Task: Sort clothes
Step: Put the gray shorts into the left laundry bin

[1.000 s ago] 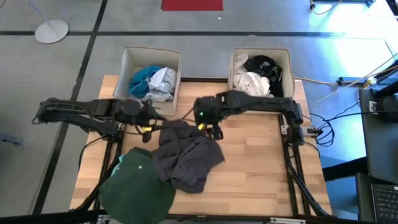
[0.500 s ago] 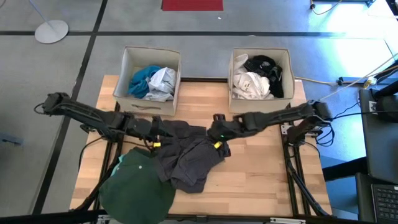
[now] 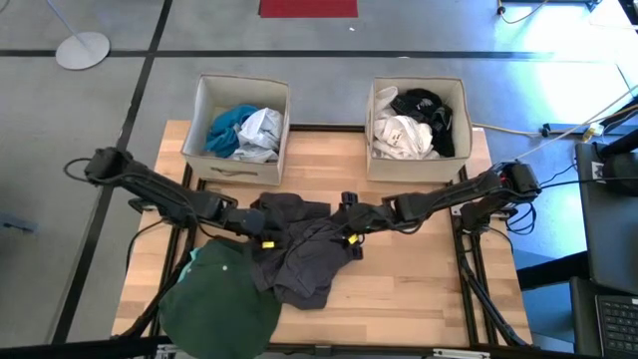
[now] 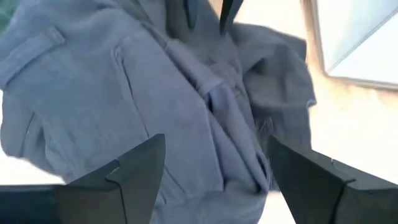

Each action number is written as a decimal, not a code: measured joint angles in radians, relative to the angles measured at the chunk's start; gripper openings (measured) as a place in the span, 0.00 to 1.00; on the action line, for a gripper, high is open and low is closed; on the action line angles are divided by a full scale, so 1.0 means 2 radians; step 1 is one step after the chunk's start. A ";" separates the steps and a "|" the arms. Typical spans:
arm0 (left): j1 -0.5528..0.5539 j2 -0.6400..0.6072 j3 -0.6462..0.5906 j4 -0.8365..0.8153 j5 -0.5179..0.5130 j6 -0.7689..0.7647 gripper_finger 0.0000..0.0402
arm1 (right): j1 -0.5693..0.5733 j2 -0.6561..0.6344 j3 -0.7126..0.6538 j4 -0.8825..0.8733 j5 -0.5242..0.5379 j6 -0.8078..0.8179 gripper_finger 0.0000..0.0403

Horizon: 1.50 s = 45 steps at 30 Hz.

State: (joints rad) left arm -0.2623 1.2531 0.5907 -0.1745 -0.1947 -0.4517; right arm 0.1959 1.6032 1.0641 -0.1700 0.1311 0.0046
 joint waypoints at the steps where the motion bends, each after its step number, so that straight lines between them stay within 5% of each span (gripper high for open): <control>1: 0.000 0.009 0.000 0.007 0.000 0.001 0.40 | 0.000 0.000 0.000 0.005 0.003 0.000 0.71; 15: 0.001 0.091 0.000 0.087 0.000 0.050 0.40 | 0.000 0.004 0.000 0.049 0.026 -0.031 0.72; 25: 0.001 0.091 -0.007 0.124 -0.001 0.063 0.40 | 0.000 0.025 0.000 0.036 0.031 -0.016 0.98; 34: 0.002 0.127 -0.007 0.167 -0.009 0.073 0.40 | -0.015 0.078 0.000 0.067 0.039 -0.020 0.98; 45: 0.019 0.204 -0.006 0.241 -0.007 0.081 0.40 | -0.023 0.095 0.001 0.067 -0.018 -0.044 0.96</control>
State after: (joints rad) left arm -0.2235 1.6607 0.5777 0.3074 -0.2078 -0.2890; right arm 0.1501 1.7934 1.0657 -0.0353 0.0953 -0.0844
